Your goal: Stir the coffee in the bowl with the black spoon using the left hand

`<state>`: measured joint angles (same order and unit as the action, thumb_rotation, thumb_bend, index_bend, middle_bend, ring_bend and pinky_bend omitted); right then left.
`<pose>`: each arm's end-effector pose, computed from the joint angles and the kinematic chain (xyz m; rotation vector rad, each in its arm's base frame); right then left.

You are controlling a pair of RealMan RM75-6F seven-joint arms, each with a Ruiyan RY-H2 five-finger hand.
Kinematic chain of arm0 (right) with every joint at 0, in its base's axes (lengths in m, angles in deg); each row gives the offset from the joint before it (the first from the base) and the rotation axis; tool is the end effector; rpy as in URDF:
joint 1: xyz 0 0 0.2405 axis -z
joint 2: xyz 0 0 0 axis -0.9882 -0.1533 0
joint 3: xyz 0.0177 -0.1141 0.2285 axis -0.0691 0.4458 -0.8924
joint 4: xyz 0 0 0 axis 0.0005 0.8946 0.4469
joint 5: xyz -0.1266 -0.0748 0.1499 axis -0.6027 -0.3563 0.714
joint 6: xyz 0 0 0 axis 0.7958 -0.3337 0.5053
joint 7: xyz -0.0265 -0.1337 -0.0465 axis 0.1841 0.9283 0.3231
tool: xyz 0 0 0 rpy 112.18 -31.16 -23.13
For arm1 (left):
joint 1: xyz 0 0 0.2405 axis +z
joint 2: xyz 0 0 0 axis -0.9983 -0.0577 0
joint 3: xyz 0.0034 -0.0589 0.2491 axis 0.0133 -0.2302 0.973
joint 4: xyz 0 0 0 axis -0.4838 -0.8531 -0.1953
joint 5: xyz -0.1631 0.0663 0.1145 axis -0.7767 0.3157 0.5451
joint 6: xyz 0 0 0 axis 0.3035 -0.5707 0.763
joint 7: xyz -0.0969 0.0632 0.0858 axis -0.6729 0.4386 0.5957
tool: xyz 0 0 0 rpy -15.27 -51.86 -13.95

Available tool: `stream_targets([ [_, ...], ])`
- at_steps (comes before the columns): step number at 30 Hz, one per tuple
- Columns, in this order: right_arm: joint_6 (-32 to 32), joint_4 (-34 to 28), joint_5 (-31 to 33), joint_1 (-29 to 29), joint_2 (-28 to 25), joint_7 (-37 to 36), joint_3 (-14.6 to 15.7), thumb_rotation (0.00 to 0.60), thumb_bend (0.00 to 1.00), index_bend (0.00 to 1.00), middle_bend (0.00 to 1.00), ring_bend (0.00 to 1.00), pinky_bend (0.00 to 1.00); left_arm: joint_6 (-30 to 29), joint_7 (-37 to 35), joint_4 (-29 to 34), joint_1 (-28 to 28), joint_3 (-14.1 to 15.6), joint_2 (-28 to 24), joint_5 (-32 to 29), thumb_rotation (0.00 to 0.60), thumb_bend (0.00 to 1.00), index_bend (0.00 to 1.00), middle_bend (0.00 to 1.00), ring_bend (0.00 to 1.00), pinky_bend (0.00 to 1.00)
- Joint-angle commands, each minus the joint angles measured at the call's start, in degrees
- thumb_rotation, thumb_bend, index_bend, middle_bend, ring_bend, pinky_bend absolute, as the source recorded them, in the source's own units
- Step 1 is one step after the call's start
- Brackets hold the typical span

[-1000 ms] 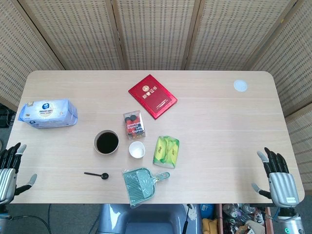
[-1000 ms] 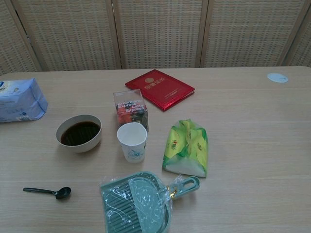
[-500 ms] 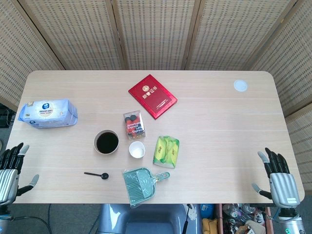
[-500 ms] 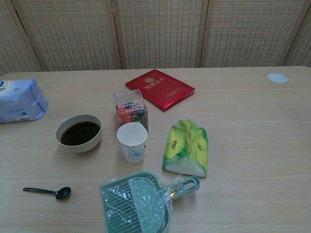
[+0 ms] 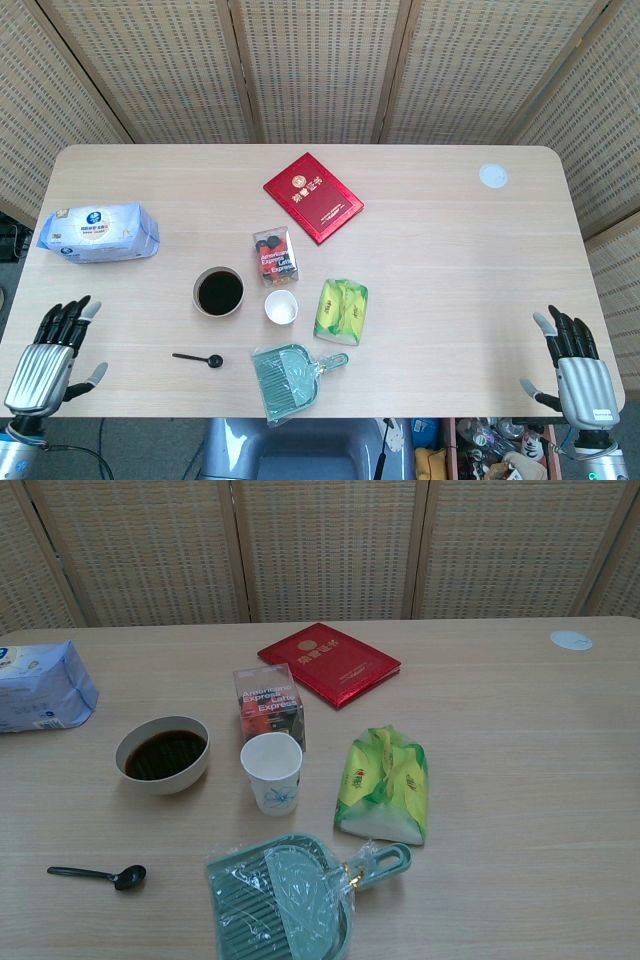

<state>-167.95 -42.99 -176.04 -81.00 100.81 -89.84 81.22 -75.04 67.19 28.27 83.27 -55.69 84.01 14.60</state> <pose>-0.3239 -0.1461 0.1186 1.3521 -0.9194 0.9405 -0.2938 0.1525 0.1048 -1.5513 -0.9092 -0.8920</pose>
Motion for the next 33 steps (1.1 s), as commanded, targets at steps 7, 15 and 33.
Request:
stream_targets([
  [7,0.2,-0.1,0.3,0.1,0.0,0.2,0.0,0.6,0.24,0.07,0.02,0.0,0.0,8.6,6.4,0.4,-5.2,1.0,1.0,1.5,0.6,0.3,0.11,0.28,0.26,0.44],
  [15,0.5,0.1,0.7,0.1,0.0,0.1,-0.1,0.6,0.24,0.07,0.02,0.0,0.0,14.5,10.3,-1.3,-9.1,0.0,4.7,-0.4,0.6,0.3,0.27,0.59,0.55,0.64],
  [33,1.4,0.8,1.6,0.2,0.2,0.0,-0.2,0.6,0.24,0.07,0.02,0.0,0.0,24.4,18.4,-6.4,-14.7,-1.8,12.3,-9.0,0.6,0.3,0.42,0.77,0.69,0.7],
])
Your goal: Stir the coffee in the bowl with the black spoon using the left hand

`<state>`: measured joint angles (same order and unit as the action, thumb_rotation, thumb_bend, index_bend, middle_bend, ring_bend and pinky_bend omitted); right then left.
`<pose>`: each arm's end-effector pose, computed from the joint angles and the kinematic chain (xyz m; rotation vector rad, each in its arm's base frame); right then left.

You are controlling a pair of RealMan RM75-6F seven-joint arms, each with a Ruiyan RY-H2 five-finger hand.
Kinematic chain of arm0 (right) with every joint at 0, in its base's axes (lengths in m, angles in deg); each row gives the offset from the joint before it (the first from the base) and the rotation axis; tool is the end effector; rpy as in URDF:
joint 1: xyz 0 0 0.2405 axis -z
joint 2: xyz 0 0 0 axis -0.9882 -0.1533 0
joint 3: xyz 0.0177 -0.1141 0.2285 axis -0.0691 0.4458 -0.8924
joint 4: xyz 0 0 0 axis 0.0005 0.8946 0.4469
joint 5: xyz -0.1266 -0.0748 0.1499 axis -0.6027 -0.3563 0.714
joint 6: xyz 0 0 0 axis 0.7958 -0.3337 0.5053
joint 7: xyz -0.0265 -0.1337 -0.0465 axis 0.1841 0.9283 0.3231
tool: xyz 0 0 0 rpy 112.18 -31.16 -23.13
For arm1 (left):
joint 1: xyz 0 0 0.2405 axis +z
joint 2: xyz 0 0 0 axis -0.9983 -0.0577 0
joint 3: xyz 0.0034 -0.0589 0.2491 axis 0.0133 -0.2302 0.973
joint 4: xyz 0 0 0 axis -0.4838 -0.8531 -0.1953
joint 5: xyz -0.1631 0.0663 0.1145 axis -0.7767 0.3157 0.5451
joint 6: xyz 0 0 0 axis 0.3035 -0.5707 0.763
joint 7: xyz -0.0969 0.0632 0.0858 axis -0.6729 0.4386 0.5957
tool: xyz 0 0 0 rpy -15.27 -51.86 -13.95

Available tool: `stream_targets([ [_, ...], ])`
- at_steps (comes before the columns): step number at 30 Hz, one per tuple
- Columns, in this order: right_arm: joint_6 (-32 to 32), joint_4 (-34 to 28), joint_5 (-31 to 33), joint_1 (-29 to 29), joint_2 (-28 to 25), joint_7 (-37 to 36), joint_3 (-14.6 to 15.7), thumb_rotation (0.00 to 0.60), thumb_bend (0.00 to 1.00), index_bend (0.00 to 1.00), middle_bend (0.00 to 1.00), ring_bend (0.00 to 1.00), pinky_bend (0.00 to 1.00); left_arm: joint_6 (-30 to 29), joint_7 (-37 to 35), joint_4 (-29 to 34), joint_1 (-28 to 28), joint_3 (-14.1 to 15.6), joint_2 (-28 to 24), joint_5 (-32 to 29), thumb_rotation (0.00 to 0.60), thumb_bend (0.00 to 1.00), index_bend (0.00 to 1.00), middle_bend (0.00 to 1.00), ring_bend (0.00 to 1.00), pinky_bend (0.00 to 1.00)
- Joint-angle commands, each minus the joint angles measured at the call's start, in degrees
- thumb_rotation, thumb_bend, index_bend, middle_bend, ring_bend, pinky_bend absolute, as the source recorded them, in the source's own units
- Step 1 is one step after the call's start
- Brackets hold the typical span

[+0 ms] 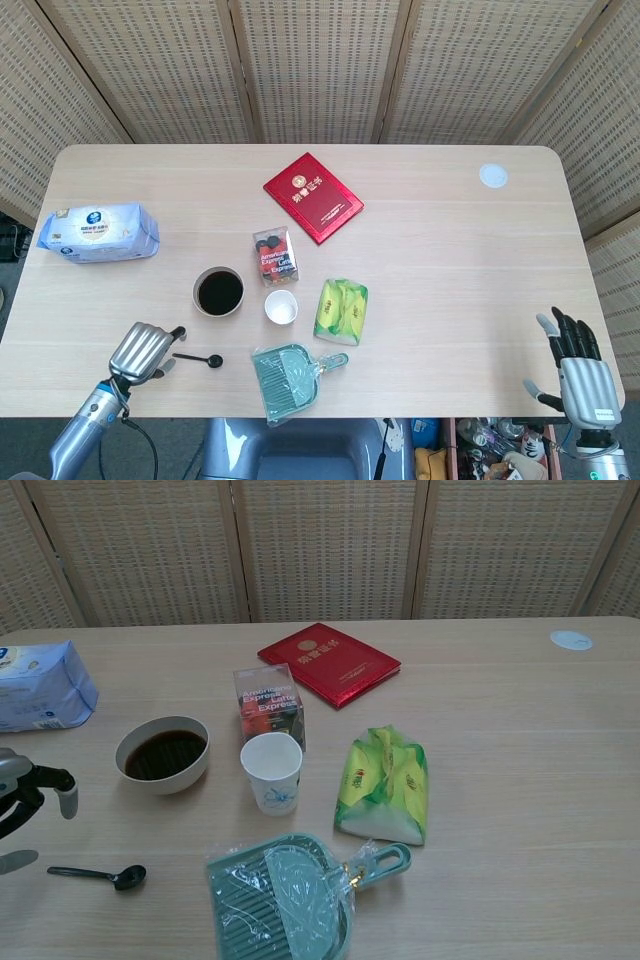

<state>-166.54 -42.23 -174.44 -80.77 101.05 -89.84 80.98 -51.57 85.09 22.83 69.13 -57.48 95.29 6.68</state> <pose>-0.3315 -0.1456 0.1171 1.3399 -0.9406 0.9023 -0.2676 0.2149 0.0041 -1.9533 -0.8051 -0.6267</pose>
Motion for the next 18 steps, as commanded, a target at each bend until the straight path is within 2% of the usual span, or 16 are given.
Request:
stream_targets([
  [1,0.0,0.1,0.1,0.0,0.0,0.0,0.0,0.6,0.24,0.07,0.02,0.0,0.0,1.5,0.6,-1.4,-0.8,0.0,1.5,-1.7,0.6,0.3,0.42,0.77,0.69,0.7],
  [18,0.3,0.3,0.6,0.3,0.0,0.1,0.0,0.6,0.24,0.07,0.02,0.0,0.0,3.9,-0.2,-7.2,-2.4,0.6,6.7,-6.4,0.6,0.3,0.48,0.79,0.7,0.7],
])
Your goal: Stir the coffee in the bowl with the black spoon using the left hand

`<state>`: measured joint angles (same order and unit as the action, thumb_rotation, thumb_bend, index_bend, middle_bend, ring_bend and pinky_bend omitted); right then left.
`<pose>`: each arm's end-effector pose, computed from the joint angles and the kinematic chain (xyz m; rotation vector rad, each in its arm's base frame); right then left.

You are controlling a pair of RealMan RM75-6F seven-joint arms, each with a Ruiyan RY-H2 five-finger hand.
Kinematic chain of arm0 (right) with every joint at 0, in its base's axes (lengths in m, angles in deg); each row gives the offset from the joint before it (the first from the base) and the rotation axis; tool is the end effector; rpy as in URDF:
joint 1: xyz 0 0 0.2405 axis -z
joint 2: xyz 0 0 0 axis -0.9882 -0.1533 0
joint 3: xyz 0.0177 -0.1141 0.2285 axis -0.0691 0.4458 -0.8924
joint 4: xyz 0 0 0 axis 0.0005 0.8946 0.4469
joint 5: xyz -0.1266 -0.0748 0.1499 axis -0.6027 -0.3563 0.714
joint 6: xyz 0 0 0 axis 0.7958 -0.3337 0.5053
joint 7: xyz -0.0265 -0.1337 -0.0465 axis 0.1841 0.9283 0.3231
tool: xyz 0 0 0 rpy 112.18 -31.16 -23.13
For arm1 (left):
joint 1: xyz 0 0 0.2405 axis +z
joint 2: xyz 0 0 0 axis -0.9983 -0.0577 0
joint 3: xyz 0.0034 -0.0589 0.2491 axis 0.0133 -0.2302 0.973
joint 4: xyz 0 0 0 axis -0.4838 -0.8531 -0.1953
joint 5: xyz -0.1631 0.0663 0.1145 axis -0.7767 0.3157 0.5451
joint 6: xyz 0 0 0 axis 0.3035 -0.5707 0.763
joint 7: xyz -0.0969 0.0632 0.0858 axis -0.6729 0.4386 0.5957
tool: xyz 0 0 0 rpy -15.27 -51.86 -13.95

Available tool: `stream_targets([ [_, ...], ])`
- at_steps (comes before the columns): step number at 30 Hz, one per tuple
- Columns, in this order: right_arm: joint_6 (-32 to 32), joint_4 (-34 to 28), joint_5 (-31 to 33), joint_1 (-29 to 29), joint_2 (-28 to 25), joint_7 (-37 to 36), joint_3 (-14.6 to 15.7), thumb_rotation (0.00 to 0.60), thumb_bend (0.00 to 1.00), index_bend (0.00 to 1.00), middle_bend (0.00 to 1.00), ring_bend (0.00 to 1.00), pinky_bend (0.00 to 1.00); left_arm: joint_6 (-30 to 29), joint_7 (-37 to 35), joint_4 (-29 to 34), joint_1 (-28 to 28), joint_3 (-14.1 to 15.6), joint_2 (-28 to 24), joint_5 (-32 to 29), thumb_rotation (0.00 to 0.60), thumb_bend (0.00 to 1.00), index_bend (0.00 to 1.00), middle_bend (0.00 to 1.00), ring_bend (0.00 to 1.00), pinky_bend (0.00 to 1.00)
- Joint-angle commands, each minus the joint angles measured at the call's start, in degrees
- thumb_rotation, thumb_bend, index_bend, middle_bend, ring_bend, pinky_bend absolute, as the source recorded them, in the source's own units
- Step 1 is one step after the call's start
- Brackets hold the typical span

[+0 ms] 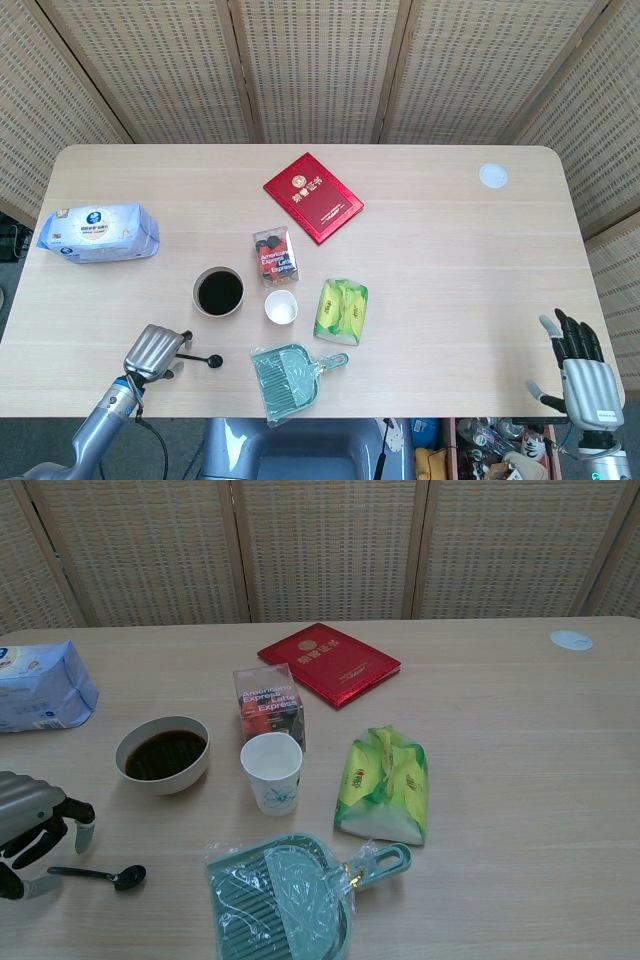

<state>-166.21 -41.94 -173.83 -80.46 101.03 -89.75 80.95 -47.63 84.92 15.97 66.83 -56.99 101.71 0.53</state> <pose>-0.3350 -0.1438 0.1176 1.3327 -0.9463 0.8838 -0.2793 0.2232 -0.0306 -1.9585 -0.8932 -0.5489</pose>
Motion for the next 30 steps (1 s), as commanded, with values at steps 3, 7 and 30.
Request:
stream_targets([
  [3,0.0,0.0,0.1,0.1,0.0,0.0,0.0,0.6,0.24,0.07,0.02,0.0,0.0,0.1,-0.2,-0.8,-0.3,0.1,0.6,-0.7,0.6,0.3,0.48,0.79,0.7,0.7],
  [7,0.1,0.1,0.2,0.1,0.0,0.0,0.0,0.6,0.24,0.07,0.02,0.0,0.0,-0.1,-0.3,-1.3,-0.4,0.1,1.0,-1.0,0.6,0.3,0.5,0.79,0.7,0.7],
  [30,0.2,0.1,0.7,0.3,-0.2,0.3,-0.2,0.6,0.24,0.07,0.02,0.0,0.0,1.6,-0.7,-3.1,-1.7,0.2,2.3,-4.5,0.6,0.3,0.52,0.79,0.7,0.7],
])
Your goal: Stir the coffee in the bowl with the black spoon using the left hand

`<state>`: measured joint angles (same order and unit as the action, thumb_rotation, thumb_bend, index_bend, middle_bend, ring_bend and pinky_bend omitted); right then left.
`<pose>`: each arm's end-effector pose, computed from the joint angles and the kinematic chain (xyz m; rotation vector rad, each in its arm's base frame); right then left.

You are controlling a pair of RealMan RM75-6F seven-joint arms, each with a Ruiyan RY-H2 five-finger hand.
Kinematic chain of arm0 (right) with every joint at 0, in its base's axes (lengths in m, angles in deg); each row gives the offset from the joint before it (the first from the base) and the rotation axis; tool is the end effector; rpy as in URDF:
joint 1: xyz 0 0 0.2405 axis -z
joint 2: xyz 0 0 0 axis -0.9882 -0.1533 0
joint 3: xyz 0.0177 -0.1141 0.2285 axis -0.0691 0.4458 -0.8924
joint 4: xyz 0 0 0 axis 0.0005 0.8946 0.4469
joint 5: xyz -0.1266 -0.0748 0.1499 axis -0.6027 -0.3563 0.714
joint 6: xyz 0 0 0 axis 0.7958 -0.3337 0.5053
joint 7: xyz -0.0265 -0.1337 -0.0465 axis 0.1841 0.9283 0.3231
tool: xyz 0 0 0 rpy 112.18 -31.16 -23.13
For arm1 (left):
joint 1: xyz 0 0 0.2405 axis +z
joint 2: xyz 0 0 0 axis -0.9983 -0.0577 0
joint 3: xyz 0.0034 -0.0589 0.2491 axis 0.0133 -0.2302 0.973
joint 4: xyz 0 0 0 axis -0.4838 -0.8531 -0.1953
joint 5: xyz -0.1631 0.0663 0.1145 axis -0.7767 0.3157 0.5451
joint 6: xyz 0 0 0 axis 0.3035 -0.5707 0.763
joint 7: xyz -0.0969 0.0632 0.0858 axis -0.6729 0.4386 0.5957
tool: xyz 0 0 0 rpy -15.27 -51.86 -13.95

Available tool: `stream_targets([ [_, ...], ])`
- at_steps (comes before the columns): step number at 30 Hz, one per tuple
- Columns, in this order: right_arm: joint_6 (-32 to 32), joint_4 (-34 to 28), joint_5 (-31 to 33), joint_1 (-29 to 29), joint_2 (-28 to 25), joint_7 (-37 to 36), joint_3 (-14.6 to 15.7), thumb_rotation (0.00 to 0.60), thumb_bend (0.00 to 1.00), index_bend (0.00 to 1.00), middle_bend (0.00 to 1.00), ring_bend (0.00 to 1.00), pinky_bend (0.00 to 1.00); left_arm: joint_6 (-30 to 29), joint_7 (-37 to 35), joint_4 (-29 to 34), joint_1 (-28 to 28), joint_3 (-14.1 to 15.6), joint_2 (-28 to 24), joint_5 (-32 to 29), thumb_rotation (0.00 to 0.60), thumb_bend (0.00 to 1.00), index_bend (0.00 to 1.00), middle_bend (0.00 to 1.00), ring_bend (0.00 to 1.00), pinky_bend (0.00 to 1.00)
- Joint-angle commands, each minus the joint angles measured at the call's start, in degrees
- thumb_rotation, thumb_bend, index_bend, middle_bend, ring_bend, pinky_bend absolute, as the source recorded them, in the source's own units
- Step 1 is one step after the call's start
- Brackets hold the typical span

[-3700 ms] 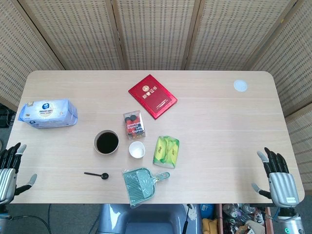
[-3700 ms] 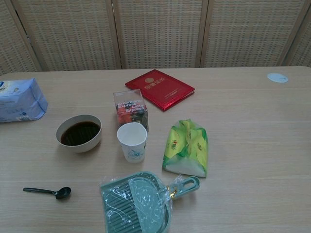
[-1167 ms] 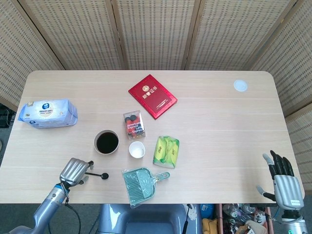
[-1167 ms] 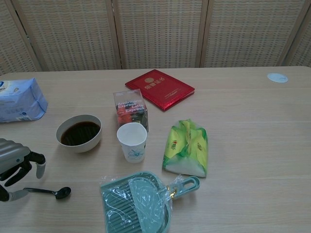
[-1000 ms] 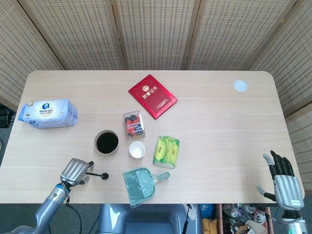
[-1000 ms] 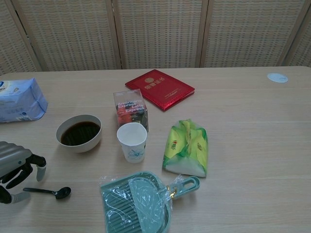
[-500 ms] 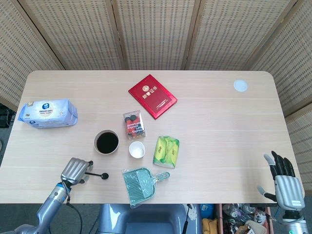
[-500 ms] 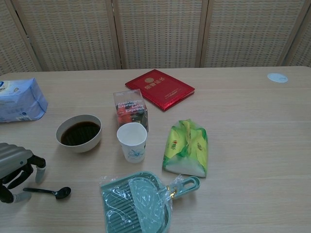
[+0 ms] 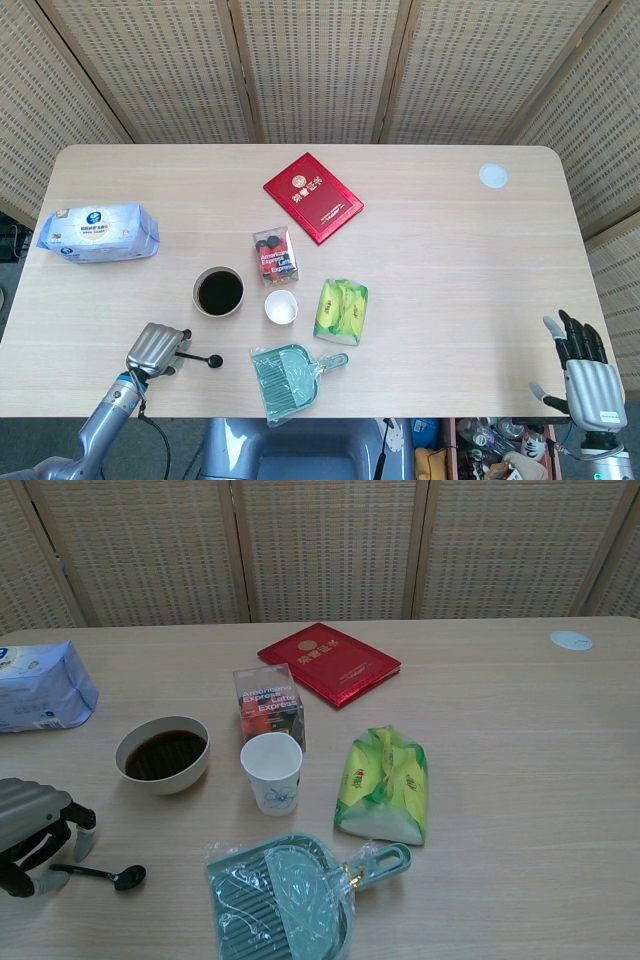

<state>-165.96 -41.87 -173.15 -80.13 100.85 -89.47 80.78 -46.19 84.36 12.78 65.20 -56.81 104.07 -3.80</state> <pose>-0.3382 -0.1424 0.1193 1.3228 -0.9481 0.8650 -0.2865 0.2314 -0.0413 -1.9343 -0.9437 -0.5099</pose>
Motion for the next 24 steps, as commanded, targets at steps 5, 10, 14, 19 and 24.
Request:
stream_targets([
  [5,0.1,-0.1,0.2,0.1,-0.1,0.2,0.0,0.6,0.24,0.07,0.02,0.0,0.0,0.9,0.0,0.2,-0.4,0.3,-0.1,-0.9,0.6,0.3,0.53,0.79,0.7,0.7],
  [10,0.0,-0.1,0.3,0.2,-0.1,0.2,-0.1,0.6,0.24,0.07,0.02,0.0,0.0,1.6,0.3,0.1,-0.7,0.5,-0.1,-1.9,0.6,0.31,0.54,0.79,0.7,0.7],
  [14,0.0,-0.1,0.4,0.2,-0.1,0.1,-0.1,0.6,0.24,0.07,0.02,0.0,0.0,1.9,0.3,0.4,-0.7,0.6,-0.3,-2.4,0.6,0.32,0.56,0.79,0.7,0.7],
  [19,0.0,0.1,0.4,0.3,-0.1,-0.1,-0.1,0.6,0.24,0.07,0.02,0.0,0.0,2.0,0.3,1.2,-0.8,0.9,-1.0,-3.1,0.6,0.35,0.59,0.79,0.7,0.7],
  [24,0.0,0.3,0.4,0.3,0.0,-0.3,-0.1,0.6,0.23,0.07,0.02,0.0,0.0,1.6,0.4,1.7,-0.7,1.0,-1.4,-3.4,0.6,0.37,0.61,0.8,0.71,0.7],
])
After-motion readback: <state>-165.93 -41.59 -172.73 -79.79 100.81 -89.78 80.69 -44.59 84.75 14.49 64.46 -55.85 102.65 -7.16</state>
